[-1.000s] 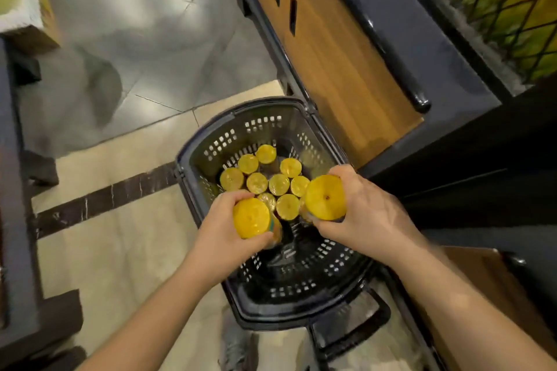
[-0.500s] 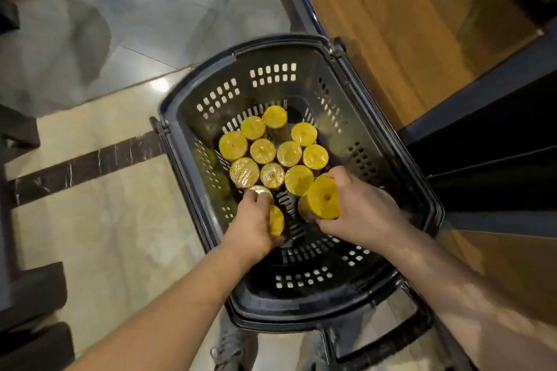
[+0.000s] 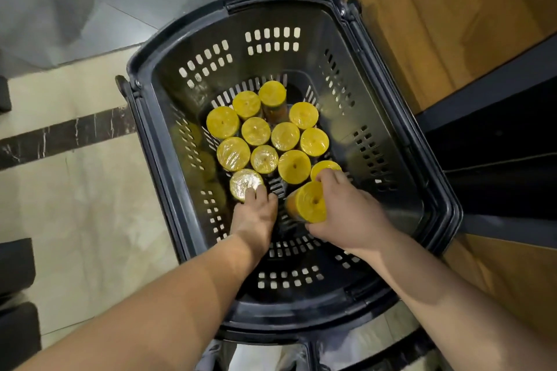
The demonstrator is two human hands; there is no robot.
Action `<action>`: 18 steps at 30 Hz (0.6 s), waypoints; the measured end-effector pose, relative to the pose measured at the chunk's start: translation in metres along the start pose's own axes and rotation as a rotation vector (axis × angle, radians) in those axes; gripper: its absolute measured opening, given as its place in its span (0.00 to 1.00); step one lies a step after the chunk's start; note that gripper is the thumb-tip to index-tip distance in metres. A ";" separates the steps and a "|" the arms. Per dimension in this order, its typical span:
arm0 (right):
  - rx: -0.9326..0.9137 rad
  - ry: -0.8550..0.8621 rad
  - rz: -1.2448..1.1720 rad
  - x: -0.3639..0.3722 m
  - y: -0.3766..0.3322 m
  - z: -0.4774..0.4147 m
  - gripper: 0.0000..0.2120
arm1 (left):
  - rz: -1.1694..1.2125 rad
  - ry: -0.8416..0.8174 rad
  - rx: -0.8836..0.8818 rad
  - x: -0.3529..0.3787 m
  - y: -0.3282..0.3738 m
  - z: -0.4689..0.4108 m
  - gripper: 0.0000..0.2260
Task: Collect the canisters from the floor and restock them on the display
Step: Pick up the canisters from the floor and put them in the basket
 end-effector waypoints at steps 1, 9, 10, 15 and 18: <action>-0.009 0.007 0.013 0.002 0.000 -0.003 0.34 | -0.051 -0.020 0.004 0.001 0.002 -0.003 0.28; -0.003 0.098 0.071 0.008 0.002 -0.022 0.36 | -0.288 -0.122 0.031 0.026 0.008 -0.026 0.18; 0.002 0.088 0.066 0.010 0.003 -0.024 0.36 | -0.314 -0.140 0.042 0.028 0.010 -0.026 0.19; 0.001 0.031 0.082 0.021 0.008 -0.030 0.35 | -0.339 -0.204 0.062 0.028 0.007 -0.023 0.25; 0.005 0.010 0.102 0.025 0.008 -0.032 0.33 | -0.266 -0.254 0.028 0.022 0.002 -0.015 0.27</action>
Point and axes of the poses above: each hand's wrist, its own z-axis away from the middle knuckle, its own x-axis out of the palm, y = z × x, the point moved 5 cm from there along -z, towards the middle knuckle, and after that the axes turned 10 degrees about x, right-handed, at the moved point
